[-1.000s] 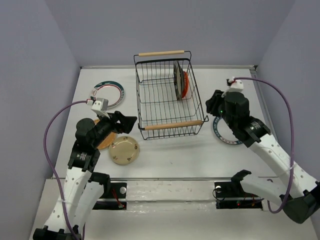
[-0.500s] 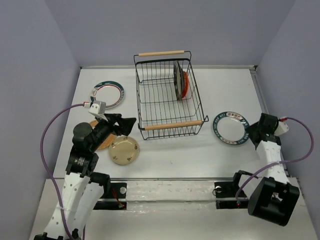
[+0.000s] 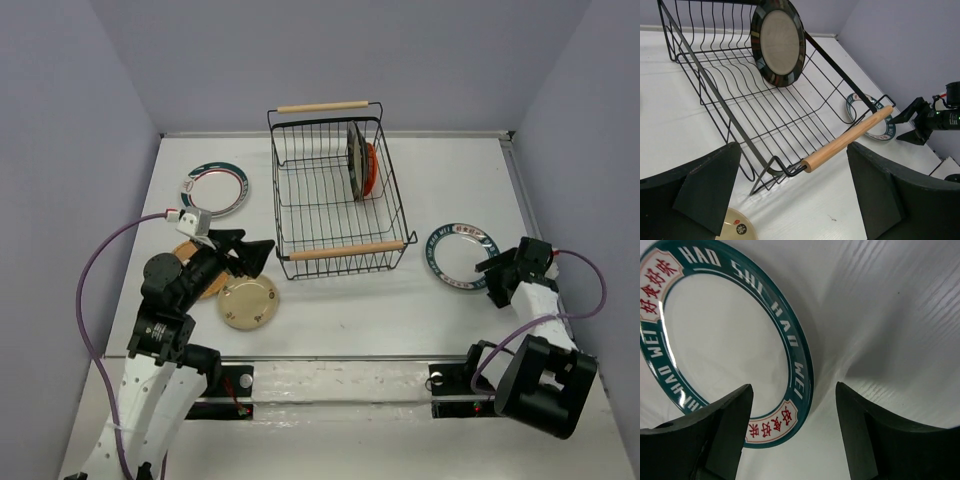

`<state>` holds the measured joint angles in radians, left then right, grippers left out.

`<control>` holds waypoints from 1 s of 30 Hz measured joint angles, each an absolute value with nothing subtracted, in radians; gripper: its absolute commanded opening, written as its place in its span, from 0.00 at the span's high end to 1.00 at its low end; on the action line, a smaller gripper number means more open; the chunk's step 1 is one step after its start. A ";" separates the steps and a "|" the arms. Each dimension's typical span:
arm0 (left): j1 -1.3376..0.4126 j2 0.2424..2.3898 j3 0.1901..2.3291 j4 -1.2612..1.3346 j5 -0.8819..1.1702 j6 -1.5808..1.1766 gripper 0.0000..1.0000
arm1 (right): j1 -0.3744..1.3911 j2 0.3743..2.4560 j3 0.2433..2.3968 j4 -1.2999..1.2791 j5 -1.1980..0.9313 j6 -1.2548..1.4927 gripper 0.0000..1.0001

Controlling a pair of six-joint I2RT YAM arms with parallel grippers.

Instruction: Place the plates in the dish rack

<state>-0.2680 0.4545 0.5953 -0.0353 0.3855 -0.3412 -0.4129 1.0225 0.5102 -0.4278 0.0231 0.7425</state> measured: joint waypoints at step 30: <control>-0.269 0.499 0.602 -0.054 0.372 -0.339 0.02 | -0.422 0.755 0.591 -0.334 -0.010 0.792 0.93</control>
<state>-0.2687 0.4992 0.6018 -0.0536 0.3717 -0.3389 -0.4225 0.7547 0.5907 -0.3344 -0.0101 0.7921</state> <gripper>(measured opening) 0.985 0.111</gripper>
